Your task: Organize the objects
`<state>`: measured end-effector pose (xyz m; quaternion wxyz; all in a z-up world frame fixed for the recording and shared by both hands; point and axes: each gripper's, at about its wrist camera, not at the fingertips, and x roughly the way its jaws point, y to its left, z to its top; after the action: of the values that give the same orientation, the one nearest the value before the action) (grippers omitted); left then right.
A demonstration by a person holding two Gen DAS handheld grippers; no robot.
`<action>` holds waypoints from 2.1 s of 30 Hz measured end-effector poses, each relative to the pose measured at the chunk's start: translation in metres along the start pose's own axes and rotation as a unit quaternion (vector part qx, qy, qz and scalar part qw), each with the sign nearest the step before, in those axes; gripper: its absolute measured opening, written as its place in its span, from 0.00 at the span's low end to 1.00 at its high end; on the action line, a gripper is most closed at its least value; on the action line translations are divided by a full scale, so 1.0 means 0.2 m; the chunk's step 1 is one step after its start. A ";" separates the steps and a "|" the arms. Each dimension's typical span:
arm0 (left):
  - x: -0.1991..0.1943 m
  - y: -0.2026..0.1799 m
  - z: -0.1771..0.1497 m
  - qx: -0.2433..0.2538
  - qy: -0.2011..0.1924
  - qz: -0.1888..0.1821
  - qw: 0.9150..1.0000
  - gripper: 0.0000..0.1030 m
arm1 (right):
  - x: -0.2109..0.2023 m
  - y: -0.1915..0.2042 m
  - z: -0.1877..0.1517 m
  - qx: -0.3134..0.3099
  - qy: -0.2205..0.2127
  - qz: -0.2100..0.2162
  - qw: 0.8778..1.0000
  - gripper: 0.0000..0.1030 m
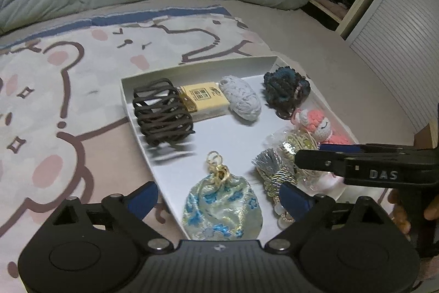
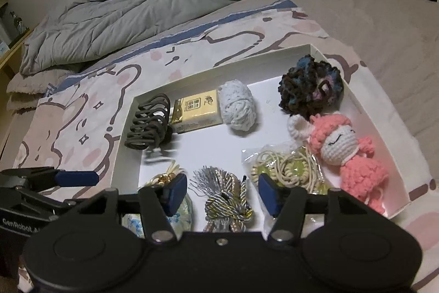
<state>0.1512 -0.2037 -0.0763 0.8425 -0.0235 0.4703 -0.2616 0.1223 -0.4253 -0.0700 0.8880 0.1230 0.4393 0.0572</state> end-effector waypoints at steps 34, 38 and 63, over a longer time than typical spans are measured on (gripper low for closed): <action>-0.73 -0.13 -0.10 0.056 -0.142 0.139 0.978 0.99 | -0.66 0.35 -0.13 -0.023 -0.142 -0.117 0.983 1.00; -0.78 -0.12 -0.14 0.054 -0.151 0.133 0.978 1.00 | -0.70 0.36 -0.20 -0.017 -0.151 -0.118 0.981 1.00; -0.78 -0.05 -0.29 0.051 -0.115 0.156 0.980 1.00 | -0.74 0.46 -0.39 -0.035 -0.146 -0.155 0.976 1.00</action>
<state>0.0355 -0.1291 0.0160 0.9213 0.0632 0.3547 -0.1461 -0.0288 -0.3546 0.0215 0.9442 0.0294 0.3168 -0.0847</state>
